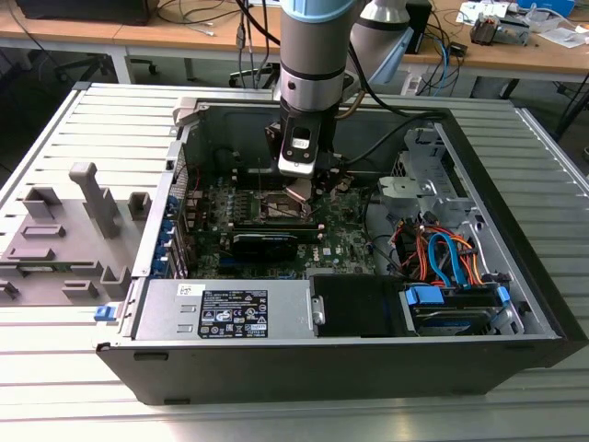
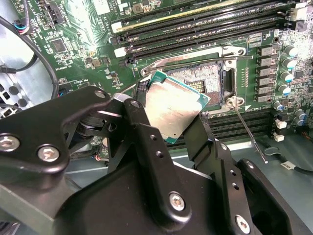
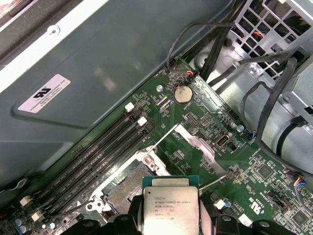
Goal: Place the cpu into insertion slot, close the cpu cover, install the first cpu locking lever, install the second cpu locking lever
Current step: 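Place the cpu into insertion slot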
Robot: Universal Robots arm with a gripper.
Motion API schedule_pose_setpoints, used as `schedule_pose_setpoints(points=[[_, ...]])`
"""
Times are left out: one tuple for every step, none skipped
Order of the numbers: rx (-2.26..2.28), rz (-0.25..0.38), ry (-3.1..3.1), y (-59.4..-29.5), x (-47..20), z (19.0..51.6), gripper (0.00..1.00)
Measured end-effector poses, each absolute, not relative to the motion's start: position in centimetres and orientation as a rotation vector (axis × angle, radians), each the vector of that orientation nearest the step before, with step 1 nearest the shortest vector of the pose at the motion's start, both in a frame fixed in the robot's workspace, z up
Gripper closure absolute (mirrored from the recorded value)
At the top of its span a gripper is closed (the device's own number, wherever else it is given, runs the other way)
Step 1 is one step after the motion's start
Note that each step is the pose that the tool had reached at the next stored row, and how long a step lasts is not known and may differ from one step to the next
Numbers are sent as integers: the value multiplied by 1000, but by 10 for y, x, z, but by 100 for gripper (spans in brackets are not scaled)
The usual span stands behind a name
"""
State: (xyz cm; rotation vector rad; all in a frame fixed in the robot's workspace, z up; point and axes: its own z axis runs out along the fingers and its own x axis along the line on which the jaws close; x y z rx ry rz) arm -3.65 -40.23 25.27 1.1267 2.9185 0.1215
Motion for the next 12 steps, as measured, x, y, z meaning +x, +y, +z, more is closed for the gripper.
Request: schedule_pose_setpoints(points=[[1128,121,2918,-402,-37,253,45],[1129,121,2918,-402,-37,253,45],[1130,121,2917,-402,-37,253,45],[1131,121,2917,-402,-37,253,45],[1132,121,2916,-402,-37,253,45],[1134,121,2915,-402,-37,253,45],[1136,121,2915,-402,-37,253,45],[1137,121,2914,-402,-37,253,45],[1139,121,2913,-402,-37,253,45],[1140,121,2913,-402,-37,253,45],[1141,121,2913,-402,-37,253,45],[1142,121,2912,-402,-37,253,45]])
